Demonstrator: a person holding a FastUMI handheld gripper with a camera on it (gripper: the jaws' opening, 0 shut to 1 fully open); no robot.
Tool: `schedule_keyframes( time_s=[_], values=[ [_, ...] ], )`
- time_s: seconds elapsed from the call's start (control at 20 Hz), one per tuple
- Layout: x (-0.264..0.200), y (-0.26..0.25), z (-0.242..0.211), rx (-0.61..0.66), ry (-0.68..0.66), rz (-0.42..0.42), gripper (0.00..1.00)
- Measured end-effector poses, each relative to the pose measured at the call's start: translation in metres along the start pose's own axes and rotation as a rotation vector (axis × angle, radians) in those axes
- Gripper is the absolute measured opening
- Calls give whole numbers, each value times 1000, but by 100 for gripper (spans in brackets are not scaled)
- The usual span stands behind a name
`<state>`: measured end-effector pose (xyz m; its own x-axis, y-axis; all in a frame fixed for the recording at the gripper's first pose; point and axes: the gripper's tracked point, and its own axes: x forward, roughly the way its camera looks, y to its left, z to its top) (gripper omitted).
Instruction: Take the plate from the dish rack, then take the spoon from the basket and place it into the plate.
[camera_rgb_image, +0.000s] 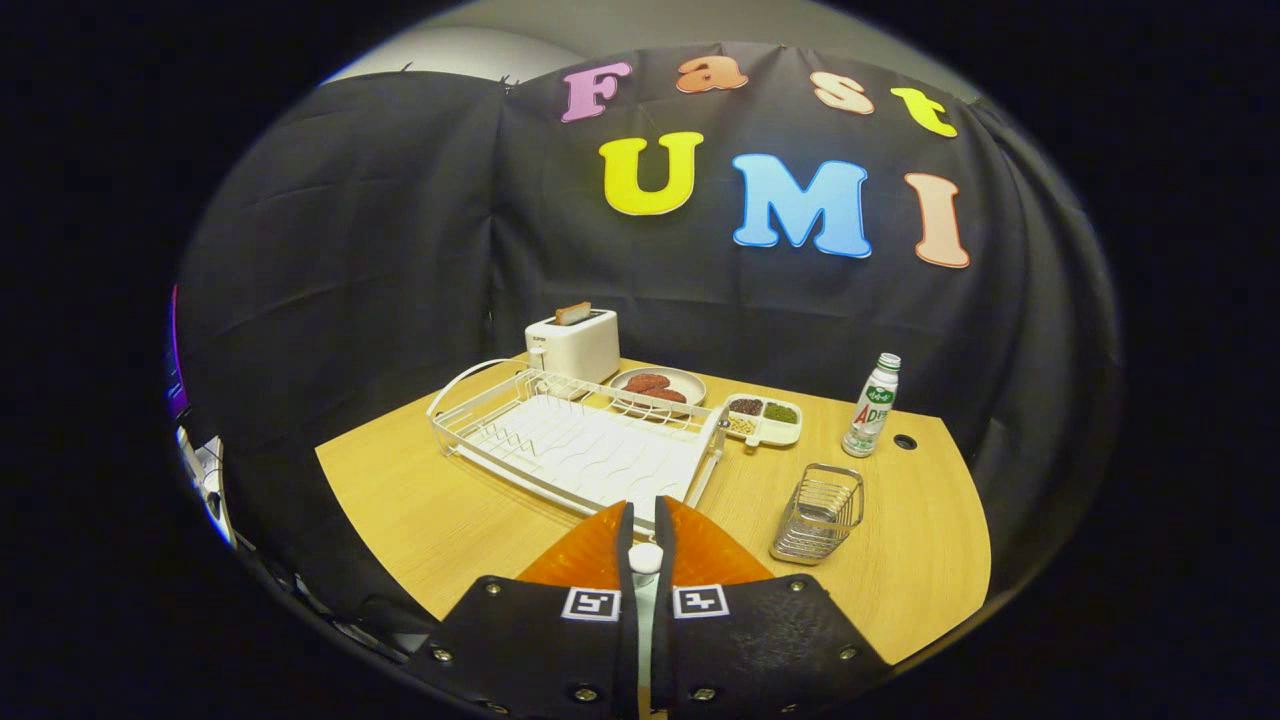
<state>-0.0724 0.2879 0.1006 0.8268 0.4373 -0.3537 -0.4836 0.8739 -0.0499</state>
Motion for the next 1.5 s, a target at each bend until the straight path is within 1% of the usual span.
schedule_keyframes(
  time_s=[0.2, 0.6, 0.7, 0.75, 0.85, 0.95, 1.0, 1.1, 1.15, 1.3, 1.5],
  values=[
    [16, 14, -4, -8, 22, 45, 5],
    [40, 31, -13, -22, 64, 97, 5],
    [47, 38, -20, -44, 94, 122, 5],
    [50, 38, -24, -61, 116, 129, 8],
    [54, 37, -22, -74, 110, 139, 13],
    [54, 33, -19, -70, 105, 140, 14],
    [54, 31, -19, -69, 106, 137, 17],
    [53, 23, -19, -75, 112, 117, 19],
    [52, 19, -17, -77, 107, 105, 25],
    [46, 5, -2, -68, 62, 64, 25],
    [20, -34, 42, -21, -66, -54, 25]
  ],
)
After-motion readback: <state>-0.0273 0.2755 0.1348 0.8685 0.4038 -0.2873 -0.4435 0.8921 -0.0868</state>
